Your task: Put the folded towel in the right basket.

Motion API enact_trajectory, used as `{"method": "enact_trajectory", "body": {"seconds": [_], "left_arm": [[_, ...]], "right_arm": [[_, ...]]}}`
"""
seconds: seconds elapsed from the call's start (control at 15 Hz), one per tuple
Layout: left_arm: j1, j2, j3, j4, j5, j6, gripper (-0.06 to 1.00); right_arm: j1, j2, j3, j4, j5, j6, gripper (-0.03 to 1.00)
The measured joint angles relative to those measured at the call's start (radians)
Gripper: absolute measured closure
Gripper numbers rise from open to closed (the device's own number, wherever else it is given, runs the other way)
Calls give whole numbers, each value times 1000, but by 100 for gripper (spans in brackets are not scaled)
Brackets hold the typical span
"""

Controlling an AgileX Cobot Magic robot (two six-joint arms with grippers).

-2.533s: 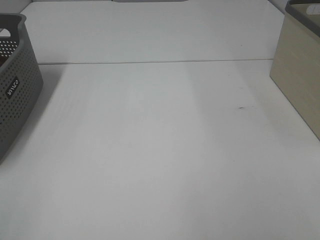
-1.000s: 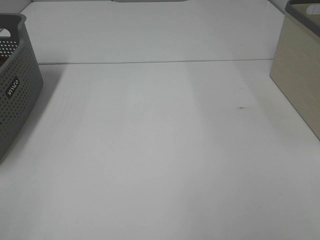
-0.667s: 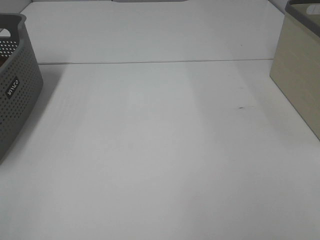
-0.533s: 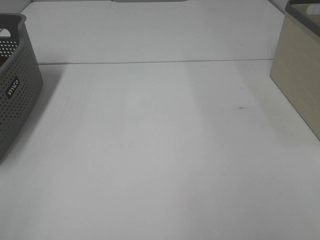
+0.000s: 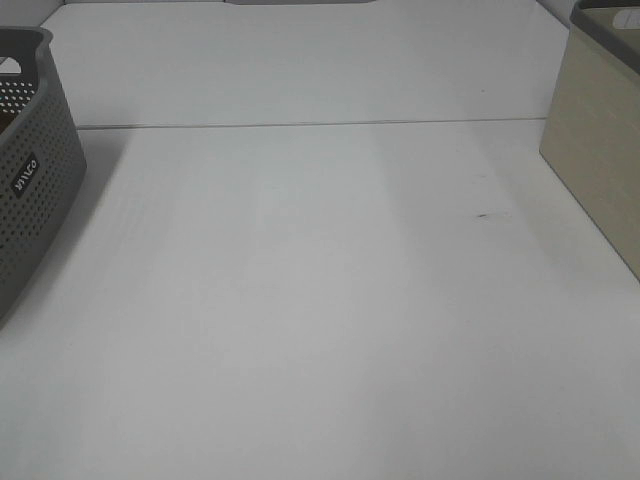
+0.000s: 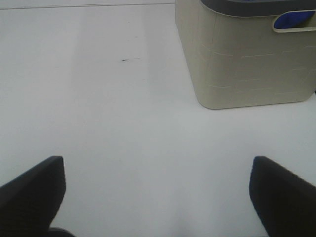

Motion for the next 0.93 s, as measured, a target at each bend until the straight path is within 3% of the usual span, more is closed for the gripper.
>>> {"method": "enact_trajectory", "body": {"seconds": [0.93], "left_arm": [[0,0,0,0,0,0,-4]], "right_arm": [[0,0,0,0,0,0,1]]}}
